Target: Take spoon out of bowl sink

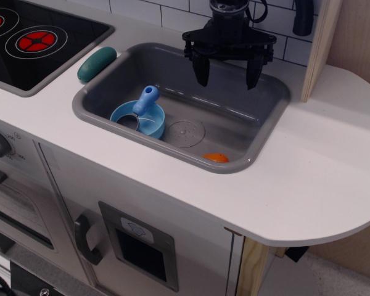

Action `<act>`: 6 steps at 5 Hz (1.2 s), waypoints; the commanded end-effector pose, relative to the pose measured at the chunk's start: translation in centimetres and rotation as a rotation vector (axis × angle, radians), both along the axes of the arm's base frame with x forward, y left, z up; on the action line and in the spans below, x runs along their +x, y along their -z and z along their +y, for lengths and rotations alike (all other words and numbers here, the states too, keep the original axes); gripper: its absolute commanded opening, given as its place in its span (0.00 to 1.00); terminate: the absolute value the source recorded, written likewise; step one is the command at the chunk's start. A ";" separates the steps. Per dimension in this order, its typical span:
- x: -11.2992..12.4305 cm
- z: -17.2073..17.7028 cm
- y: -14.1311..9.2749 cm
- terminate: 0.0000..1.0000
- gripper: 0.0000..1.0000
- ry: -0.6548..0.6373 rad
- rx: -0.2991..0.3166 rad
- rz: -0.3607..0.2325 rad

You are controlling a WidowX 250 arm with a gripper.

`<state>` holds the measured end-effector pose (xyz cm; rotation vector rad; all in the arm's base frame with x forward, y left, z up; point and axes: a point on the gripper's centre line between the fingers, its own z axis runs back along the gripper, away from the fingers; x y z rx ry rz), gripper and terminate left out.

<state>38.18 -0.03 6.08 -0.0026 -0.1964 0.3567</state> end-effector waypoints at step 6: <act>1.3 10.8 -0.9 0.00 1.00 0.545 0.210 -0.219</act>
